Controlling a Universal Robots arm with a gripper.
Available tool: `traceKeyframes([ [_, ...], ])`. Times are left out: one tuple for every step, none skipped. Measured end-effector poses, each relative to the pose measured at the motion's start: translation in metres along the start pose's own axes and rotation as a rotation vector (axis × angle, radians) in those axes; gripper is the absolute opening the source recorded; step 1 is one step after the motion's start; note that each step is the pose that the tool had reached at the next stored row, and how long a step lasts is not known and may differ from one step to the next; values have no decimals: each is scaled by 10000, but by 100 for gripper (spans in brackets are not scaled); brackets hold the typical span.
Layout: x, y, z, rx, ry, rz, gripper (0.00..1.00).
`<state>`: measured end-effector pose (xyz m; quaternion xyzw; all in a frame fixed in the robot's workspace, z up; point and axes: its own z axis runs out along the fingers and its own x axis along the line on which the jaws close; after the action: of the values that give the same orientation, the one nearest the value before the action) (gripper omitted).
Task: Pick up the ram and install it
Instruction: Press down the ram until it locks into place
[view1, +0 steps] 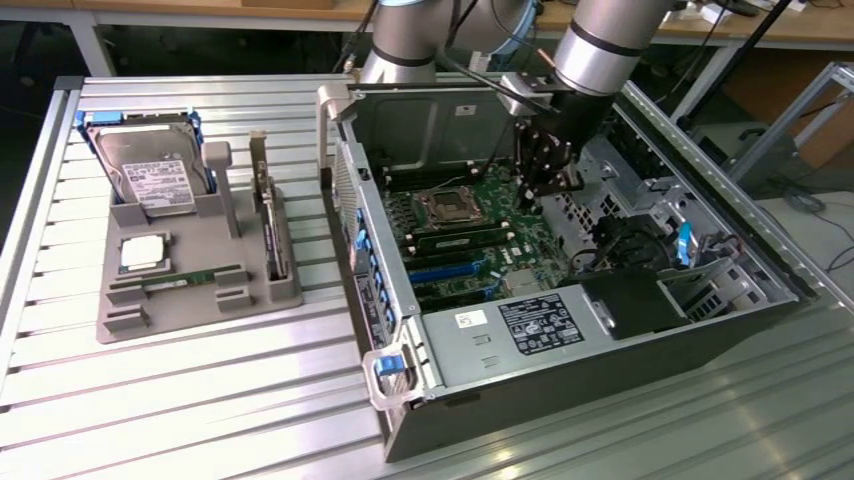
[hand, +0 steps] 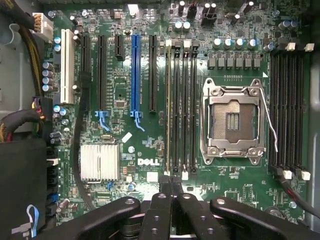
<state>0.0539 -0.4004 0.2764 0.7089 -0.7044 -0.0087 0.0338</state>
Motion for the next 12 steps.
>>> traceKeyframes([
  [-1, -2, 27, -1, 0, 0, 10],
  [-1, -3, 45, 0, -1, 0, 10],
  [-1, -3, 51, -1, 2, 0, 10],
  [-1, -3, 52, -1, 0, -1, 10],
  [-1, -3, 52, -1, 0, -1, 10],
  [-1, -3, 52, -1, 0, -1, 10],
  [-1, -3, 52, -1, 0, -1, 10],
  [-1, -3, 54, -1, 0, -1, 10],
  [-2, -4, 62, 0, -3, -1, 10],
  [-2, -5, 78, 0, -1, -1, 10],
  [-3, -6, 101, -1, -1, -1, 10],
  [-4, -7, 131, 0, 0, -2, 10],
])
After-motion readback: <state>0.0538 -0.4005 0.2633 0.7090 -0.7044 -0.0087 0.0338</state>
